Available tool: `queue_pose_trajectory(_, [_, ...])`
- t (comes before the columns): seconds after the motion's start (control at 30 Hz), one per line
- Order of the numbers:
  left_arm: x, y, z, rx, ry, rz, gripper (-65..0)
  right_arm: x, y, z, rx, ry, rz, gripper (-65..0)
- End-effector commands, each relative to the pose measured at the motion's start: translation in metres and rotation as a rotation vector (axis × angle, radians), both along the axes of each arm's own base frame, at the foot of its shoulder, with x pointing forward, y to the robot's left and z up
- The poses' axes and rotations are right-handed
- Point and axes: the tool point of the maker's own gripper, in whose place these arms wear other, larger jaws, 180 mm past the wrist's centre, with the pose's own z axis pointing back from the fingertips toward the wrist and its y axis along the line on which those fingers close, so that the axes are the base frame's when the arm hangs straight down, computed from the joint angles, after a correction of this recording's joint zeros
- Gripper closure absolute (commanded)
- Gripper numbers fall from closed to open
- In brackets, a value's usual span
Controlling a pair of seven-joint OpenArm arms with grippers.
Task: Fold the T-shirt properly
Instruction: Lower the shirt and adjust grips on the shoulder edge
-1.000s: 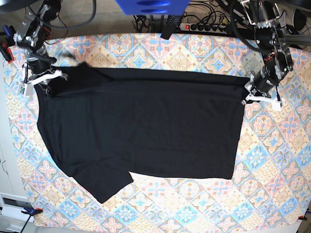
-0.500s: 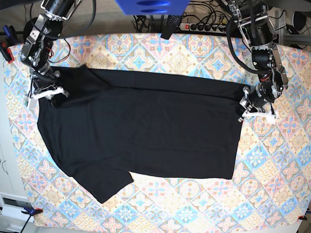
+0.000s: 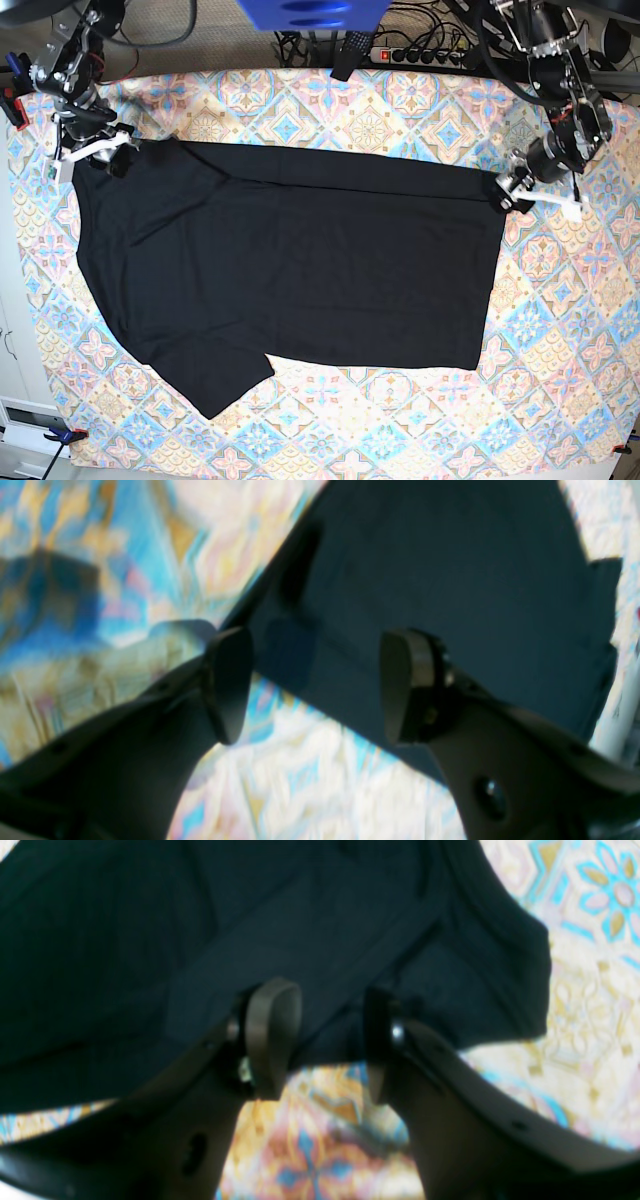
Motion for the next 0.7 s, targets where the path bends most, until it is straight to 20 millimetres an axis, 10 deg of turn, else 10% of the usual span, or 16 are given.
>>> queue_pose_trajectory(0.0, [0.005,0.003,0.010,0.000,-0.037,-0.001,-39.7,0.003,-0.005,0.010,-0.022,-0.035,0.006,-24.4])
queue_pose_trajectory(0.57, [0.000,-0.018,-0.056,-0.177,0.103,0.100,-39.4,-0.010,-0.010,0.002,-0.023,0.001,-0.010,-24.4])
queue_pose_trajectory(0.67, [0.007,-0.022,-0.061,-0.199,0.105,0.114,-30.6,-0.016,-0.012,-0.010,-0.003,0.033,-0.026,-24.4])
